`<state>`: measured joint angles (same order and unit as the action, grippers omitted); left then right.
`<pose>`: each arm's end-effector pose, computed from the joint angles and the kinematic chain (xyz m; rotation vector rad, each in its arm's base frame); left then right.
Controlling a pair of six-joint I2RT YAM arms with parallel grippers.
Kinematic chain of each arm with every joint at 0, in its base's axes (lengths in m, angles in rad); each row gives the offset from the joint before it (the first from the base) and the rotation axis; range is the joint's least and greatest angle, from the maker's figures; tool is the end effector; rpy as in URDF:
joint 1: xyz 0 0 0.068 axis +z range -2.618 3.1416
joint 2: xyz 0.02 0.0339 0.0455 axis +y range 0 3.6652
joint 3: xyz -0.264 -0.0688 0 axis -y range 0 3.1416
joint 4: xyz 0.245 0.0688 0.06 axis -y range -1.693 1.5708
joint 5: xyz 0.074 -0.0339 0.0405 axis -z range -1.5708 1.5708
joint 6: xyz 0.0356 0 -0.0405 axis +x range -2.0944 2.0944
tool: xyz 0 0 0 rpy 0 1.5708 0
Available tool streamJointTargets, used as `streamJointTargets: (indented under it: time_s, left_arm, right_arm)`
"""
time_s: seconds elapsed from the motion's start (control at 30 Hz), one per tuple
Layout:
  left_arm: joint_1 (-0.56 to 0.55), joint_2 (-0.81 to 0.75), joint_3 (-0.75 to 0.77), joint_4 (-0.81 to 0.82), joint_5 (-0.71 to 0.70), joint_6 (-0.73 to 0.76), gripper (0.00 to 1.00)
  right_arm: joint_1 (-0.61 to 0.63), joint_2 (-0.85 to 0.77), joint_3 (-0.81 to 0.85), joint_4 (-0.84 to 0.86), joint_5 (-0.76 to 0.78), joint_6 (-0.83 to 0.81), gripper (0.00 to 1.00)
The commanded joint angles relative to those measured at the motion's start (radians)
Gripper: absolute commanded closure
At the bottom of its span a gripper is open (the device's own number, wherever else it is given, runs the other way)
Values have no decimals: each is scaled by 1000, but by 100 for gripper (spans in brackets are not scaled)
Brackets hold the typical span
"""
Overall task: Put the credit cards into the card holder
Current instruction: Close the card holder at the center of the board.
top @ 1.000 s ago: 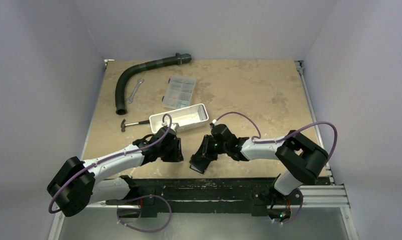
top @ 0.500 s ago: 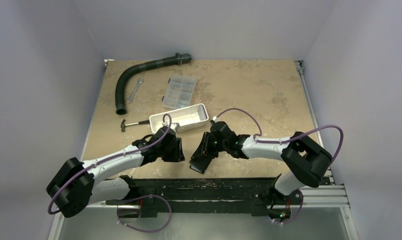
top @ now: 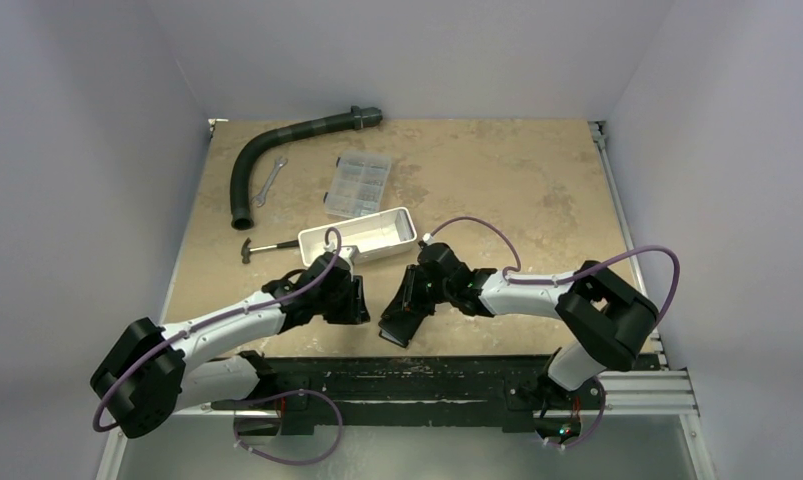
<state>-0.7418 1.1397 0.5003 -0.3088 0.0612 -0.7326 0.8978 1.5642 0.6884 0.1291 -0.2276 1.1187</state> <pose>0.1504 -0.1408 0.1663 0.0383 2.6495 -0.6332 0.1813 0.2404 0.1539 0.1608 2.6523 1.1429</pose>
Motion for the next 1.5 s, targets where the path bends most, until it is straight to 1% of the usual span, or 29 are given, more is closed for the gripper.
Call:
streamJointTargets:
  time_s: [0.0, 0.03, 0.07, 0.1, 0.23, 0.37, 0.47, 0.63, 0.87, 1.03, 1.13, 1.27, 1.37, 1.47]
  left_arm:
    - [1, -36, 12, 4, 23, -4, 63]
    - [2, -41, 15, 0, 25, -4, 63]
    - [2, -47, 17, -3, 29, -6, 62]
    - [1, -54, 19, -4, 36, -9, 63]
    - [2, -79, 10, 32, 108, -35, 63]
    - [0, -84, -33, 160, 215, -97, 66]
    - [-1, -82, -73, 235, 251, -138, 70]
    - [-6, -103, -112, 270, 240, -181, 73]
    - [-8, -90, -106, 274, 231, -195, 75]
    - [-10, -73, -107, 274, 240, -188, 70]
    - [-13, -47, -98, 268, 234, -175, 66]
    - [-15, -21, -73, 238, 187, -146, 62]
    - [-17, -15, -33, 156, 102, -106, 61]
    - [-17, -40, -3, 104, 41, -73, 61]
  right_arm:
    - [6, 6, 29, 30, -16, -2, 79]
    - [6, 3, 26, 34, -20, -2, 85]
    - [6, -2, 23, 39, -25, -2, 94]
    - [6, -7, 22, 38, -32, 0, 100]
    - [3, -25, 34, 15, -33, -12, 100]
    - [-3, -5, 51, 17, -74, -33, 100]
    - [-8, 11, 63, 14, -96, -57, 100]
    - [-14, 11, 63, 27, -115, -91, 100]
    - [-40, 14, 79, -3, -113, -146, 100]
    - [-49, 31, 130, -83, -87, -256, 100]
    - [-50, 56, 161, -122, -103, -323, 100]
    - [-50, 89, 174, -123, -141, -369, 100]
    - [-50, 99, 167, -105, -157, -376, 100]
    - [-50, 89, 151, -75, -177, -367, 100]
